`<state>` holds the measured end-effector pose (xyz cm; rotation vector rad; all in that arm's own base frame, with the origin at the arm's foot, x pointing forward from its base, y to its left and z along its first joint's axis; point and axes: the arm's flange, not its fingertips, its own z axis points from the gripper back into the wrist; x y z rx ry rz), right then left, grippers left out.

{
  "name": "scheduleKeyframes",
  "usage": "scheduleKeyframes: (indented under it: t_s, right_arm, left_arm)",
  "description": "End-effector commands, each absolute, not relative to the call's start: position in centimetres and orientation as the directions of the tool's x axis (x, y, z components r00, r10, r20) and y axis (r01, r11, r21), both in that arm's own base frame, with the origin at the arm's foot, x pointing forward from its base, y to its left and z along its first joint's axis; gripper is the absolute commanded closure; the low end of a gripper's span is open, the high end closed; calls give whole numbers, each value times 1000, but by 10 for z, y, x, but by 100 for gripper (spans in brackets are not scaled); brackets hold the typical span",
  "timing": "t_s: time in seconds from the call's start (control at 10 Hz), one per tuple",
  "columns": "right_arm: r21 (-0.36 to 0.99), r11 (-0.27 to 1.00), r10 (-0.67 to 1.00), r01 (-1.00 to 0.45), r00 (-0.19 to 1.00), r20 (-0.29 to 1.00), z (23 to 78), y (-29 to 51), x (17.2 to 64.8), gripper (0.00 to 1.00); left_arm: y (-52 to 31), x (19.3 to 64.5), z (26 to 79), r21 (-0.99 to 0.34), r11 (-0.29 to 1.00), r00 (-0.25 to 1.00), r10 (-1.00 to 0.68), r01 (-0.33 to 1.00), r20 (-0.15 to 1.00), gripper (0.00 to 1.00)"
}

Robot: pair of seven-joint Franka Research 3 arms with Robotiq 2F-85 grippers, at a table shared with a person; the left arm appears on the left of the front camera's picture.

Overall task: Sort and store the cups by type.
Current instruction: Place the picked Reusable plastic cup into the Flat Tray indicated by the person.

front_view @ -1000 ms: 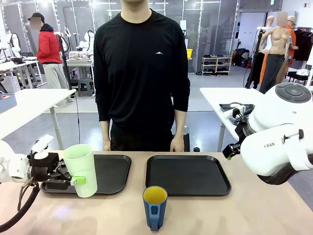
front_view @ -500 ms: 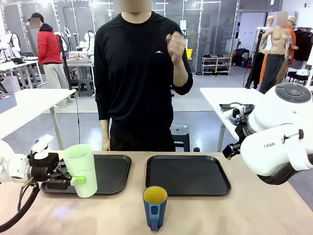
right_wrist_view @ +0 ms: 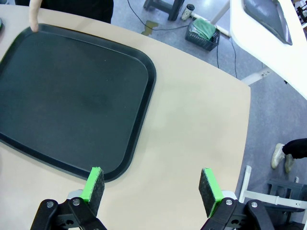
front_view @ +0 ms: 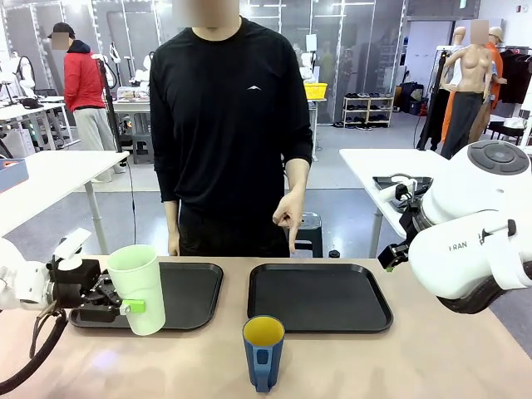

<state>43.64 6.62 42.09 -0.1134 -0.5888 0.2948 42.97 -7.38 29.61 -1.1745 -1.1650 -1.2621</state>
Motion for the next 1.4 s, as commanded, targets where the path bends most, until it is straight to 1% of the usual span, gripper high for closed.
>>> scheduleKeyframes:
  t_s: [0.0,0.5,0.6,0.9,1.3]
  right_arm:
    - [-192,950,311,-245,790,529,420,67,436,0]
    - [-192,950,311,-245,790,529,420,67,436,0]
    - [-192,950,311,-245,790,529,420,67,436,0]
    - [-192,950,311,-245,790,529,420,67,436,0]
    - [-192,950,311,-245,790,529,420,67,436,0]
  left_arm:
    - [-75,430,299,18,-27,-20,-58,999,998,60]
    - [-75,430,299,18,-27,-20,-58,999,998,60]
    - [-74,430,296,13,-22,-14,-59,1000,998,15]
    - [-82,440,299,-5,-52,2,-54,999,999,15]
    - [-150,484,317,34,-106,-41,-72,994,997,15]
